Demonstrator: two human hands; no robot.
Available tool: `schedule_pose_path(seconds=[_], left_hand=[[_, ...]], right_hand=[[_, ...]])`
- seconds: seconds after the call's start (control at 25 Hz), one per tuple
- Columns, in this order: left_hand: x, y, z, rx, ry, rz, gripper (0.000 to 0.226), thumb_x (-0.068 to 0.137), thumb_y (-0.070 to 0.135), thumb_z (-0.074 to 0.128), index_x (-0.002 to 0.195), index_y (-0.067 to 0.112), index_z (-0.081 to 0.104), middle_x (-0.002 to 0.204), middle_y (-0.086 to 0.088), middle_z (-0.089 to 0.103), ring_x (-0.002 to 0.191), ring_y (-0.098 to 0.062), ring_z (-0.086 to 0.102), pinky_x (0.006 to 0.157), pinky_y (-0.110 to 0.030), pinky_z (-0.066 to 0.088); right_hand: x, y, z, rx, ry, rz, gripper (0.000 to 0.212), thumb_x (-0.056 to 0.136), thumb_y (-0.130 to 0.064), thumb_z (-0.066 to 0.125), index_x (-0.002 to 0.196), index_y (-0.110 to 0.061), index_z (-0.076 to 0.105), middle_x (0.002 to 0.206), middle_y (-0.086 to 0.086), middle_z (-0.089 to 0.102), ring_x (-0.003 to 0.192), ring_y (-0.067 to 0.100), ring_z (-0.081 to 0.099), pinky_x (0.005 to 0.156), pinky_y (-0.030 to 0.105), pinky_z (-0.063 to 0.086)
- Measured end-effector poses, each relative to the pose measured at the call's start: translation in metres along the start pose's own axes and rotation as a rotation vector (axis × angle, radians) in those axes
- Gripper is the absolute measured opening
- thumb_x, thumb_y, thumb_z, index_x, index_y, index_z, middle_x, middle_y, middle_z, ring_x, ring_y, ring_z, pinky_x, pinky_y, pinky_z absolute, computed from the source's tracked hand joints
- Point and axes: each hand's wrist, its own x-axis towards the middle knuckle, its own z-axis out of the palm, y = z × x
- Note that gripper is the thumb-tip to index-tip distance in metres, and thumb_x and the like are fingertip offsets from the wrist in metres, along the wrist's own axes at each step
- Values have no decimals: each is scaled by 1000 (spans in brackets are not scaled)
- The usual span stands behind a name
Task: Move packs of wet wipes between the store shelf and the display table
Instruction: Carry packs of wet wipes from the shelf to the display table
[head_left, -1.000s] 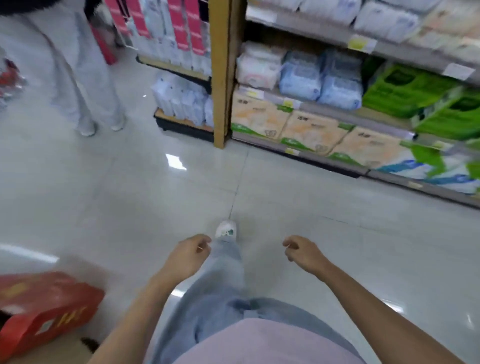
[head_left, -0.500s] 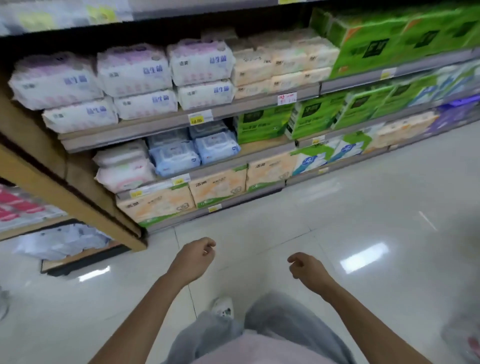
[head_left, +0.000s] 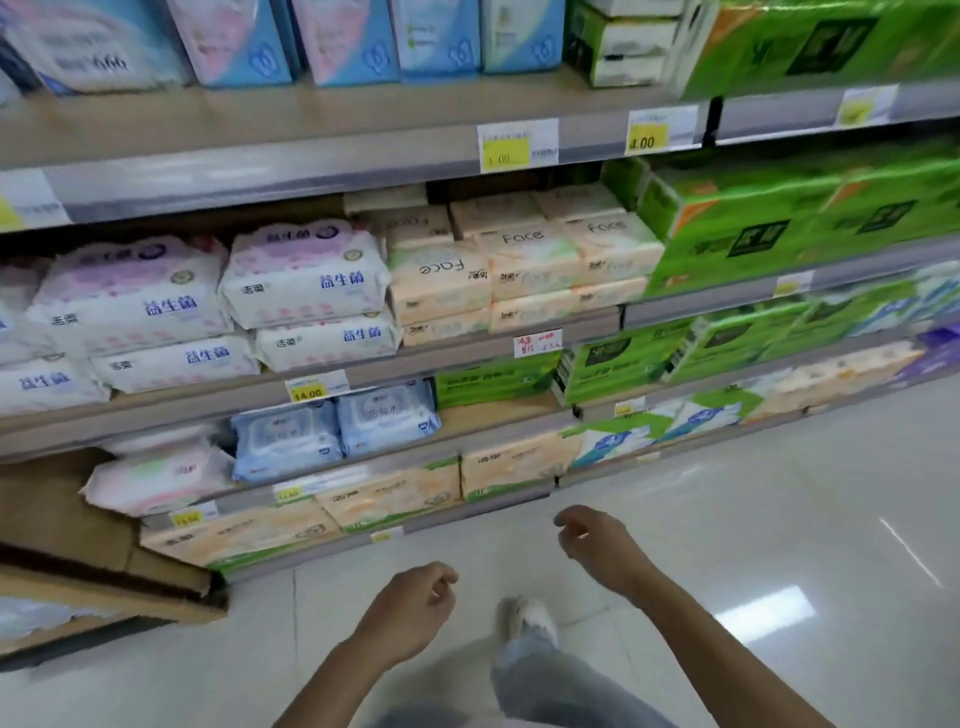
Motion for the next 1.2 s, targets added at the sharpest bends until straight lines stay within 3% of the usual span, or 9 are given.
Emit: schedule_pose_path(seconds=[0.24, 0.32, 0.44, 0.56, 0.68, 0.8, 1.0, 1.08, 1.2], left_hand=[[34, 98, -44, -325, 349, 132, 32, 93, 12, 56, 96, 43, 54, 99, 13, 68, 93, -6, 64, 86, -20, 49], [34, 135, -86, -346, 531, 279, 39, 91, 7, 57, 98, 45, 54, 97, 19, 68, 92, -3, 64, 82, -15, 48], [31, 191, -160, -364, 801, 516, 36, 92, 4, 56, 104, 38, 57, 99, 18, 67, 90, 2, 62, 81, -9, 46], [33, 243, -229, -391, 968, 721, 29, 90, 8, 55, 108, 32, 57, 101, 18, 64, 89, 3, 61, 81, -11, 46], [53, 287, -278, -492, 1019, 807, 31, 89, 4, 53, 107, 28, 56, 101, 15, 62, 90, -1, 59, 80, -11, 44], [80, 324, -310, -458, 983, 726, 38, 88, 2, 54, 122, 19, 53, 108, 17, 56, 95, -1, 56, 80, -6, 41], [128, 340, -334, -418, 898, 536, 54, 85, 7, 58, 137, 17, 45, 128, 3, 59, 107, -10, 58, 95, -23, 44], [137, 340, -336, -431, 868, 523, 53, 85, 9, 57, 136, 17, 46, 130, 2, 59, 113, -11, 58, 102, -32, 44], [140, 339, -334, -502, 841, 522, 53, 87, 5, 54, 138, 16, 44, 132, 3, 56, 116, -10, 55, 102, -26, 43]], right_hand=[[59, -99, -119, 28, 40, -405, 23, 92, -7, 53, 111, -12, 64, 94, 5, 68, 77, 7, 58, 65, 16, 41], [62, -137, -148, 96, 96, -545, 18, 92, -9, 55, 106, -18, 64, 84, -1, 68, 68, 2, 58, 63, 16, 43], [57, -195, -186, 283, 237, -731, 21, 91, -4, 57, 101, -22, 62, 90, 1, 69, 83, 17, 66, 76, 26, 53], [56, -245, -218, 437, 434, -868, 22, 89, -1, 57, 102, -20, 61, 92, -6, 67, 85, 13, 64, 76, 23, 52], [78, -286, -244, 536, 611, -873, 29, 88, -3, 51, 114, -13, 55, 110, -1, 62, 101, 11, 60, 88, 31, 51], [111, -320, -263, 521, 599, -783, 49, 84, -4, 49, 133, -10, 41, 133, 6, 52, 123, 18, 49, 100, 41, 45], [144, -346, -265, 377, 613, -602, 69, 65, -21, 53, 129, -3, 37, 129, 13, 51, 120, 33, 50, 95, 48, 47], [150, -346, -265, 414, 571, -544, 64, 71, -17, 57, 129, -1, 36, 127, 17, 52, 117, 36, 52, 92, 48, 49], [150, -345, -267, 451, 620, -480, 64, 76, -13, 64, 131, 0, 35, 126, 17, 54, 115, 35, 53, 92, 50, 48]])
